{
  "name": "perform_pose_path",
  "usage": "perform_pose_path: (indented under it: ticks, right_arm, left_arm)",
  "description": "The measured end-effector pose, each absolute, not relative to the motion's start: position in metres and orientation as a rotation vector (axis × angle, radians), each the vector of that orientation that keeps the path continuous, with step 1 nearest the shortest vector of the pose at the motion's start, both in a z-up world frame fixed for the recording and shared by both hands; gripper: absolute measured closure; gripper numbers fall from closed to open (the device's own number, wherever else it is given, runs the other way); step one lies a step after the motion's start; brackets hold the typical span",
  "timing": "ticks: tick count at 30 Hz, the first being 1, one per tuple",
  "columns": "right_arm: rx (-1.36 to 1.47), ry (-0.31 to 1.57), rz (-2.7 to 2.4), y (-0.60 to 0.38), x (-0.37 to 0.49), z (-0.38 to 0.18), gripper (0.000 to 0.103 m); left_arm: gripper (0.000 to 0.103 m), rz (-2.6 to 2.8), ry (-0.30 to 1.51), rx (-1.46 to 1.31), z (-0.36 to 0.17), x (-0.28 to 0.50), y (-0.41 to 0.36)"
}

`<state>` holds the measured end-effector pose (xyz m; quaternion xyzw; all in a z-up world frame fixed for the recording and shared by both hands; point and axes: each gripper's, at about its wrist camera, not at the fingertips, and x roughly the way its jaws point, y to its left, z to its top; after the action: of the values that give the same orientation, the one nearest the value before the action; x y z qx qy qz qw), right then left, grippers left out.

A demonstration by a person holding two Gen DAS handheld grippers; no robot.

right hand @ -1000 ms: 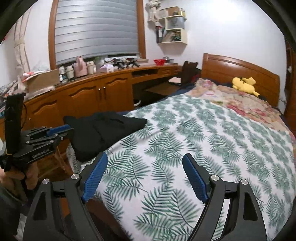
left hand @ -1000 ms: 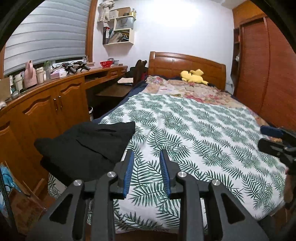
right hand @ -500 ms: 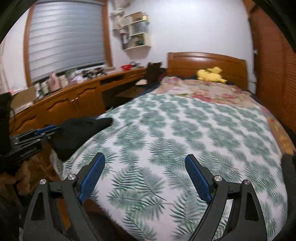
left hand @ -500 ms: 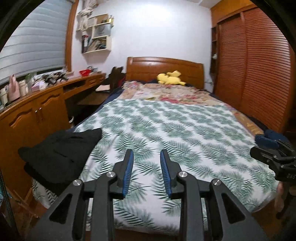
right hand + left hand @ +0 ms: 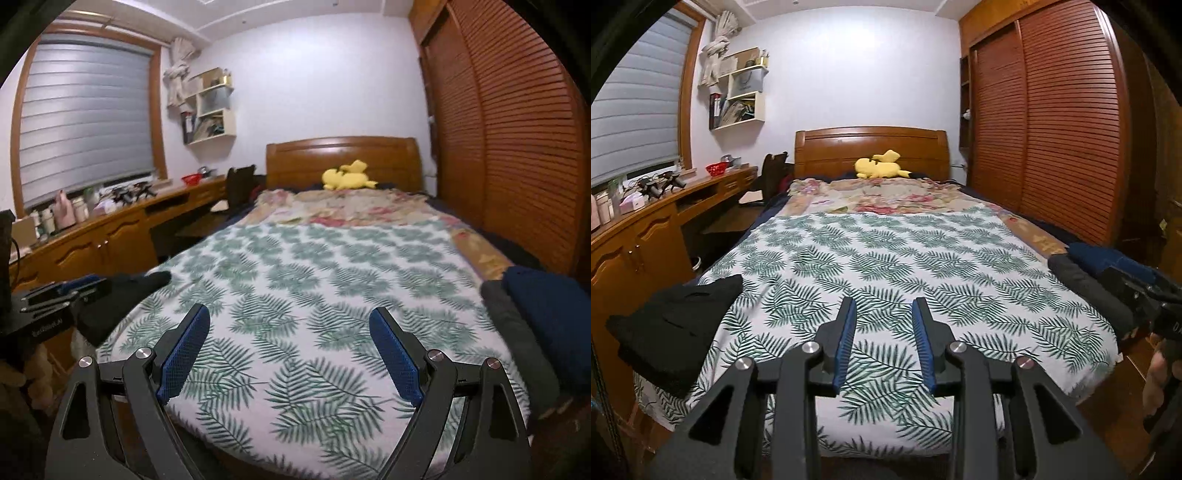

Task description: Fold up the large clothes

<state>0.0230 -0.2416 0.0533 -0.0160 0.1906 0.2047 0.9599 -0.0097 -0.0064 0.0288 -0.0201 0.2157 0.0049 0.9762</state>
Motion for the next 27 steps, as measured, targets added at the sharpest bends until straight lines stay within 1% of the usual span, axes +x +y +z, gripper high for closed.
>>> perform_pose_path:
  ticks: [8,27]
  right_arm:
    - [-0.011,0.359,0.383,-0.259,0.011,0.058,0.013]
    - [-0.002,0.356,0.387,-0.256,0.013,0.057,0.013]
  left_arm:
    - [0.072,0.011,0.427,-0.038,0.035,-0.014,-0.014]
    - [0.071,0.021,0.440,-0.039,0.034,-0.015,-0.014]
